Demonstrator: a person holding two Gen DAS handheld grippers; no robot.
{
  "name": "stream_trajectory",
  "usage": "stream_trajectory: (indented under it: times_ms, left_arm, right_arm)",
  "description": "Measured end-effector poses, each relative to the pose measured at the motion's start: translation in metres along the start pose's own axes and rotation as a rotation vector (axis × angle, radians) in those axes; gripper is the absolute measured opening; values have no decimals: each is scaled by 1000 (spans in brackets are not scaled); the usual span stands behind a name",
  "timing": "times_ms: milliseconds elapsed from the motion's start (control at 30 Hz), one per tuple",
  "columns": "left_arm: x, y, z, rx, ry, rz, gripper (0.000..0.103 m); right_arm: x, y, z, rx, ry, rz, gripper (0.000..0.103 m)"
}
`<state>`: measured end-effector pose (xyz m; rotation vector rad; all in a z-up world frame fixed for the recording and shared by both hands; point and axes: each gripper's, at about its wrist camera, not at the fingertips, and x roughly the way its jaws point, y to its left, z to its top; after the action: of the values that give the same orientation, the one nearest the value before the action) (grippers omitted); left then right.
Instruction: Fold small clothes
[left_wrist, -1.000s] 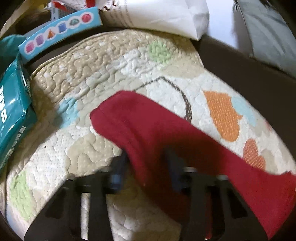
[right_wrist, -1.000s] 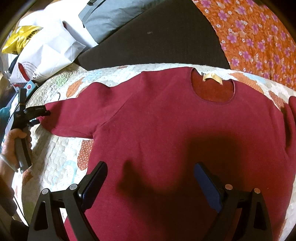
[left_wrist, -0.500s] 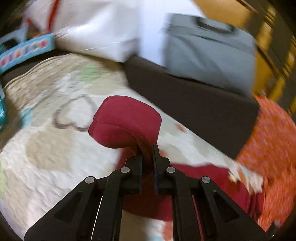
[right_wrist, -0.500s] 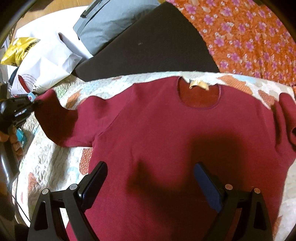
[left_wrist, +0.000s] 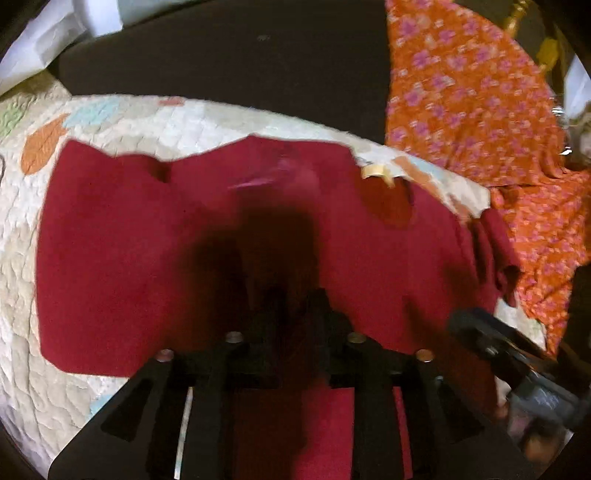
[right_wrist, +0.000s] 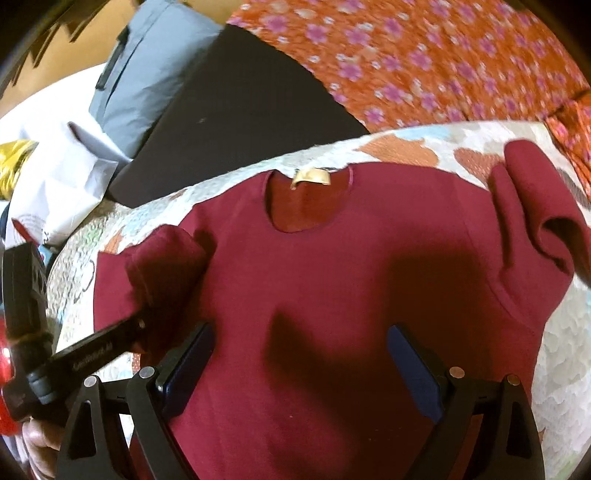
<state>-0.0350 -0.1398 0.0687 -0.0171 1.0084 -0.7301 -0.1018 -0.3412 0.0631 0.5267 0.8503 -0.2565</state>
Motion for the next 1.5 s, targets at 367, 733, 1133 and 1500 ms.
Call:
stream_trajectory:
  times_ms: [367, 733, 1133, 1500]
  left_arm:
    - [-75, 63, -14, -126, -115, 163, 63]
    - [-74, 112, -4, -295, -199, 323, 63]
    - [-50, 81, 1, -216, -184, 304, 63]
    - [25, 24, -2, 35, -39, 356, 63]
  right_arm:
    - [16, 19, 4, 8, 45, 99, 94]
    - [67, 61, 19, -197, 31, 33, 6]
    - [-24, -27, 72, -213, -211, -268, 5]
    - [34, -85, 61, -111, 31, -291, 35]
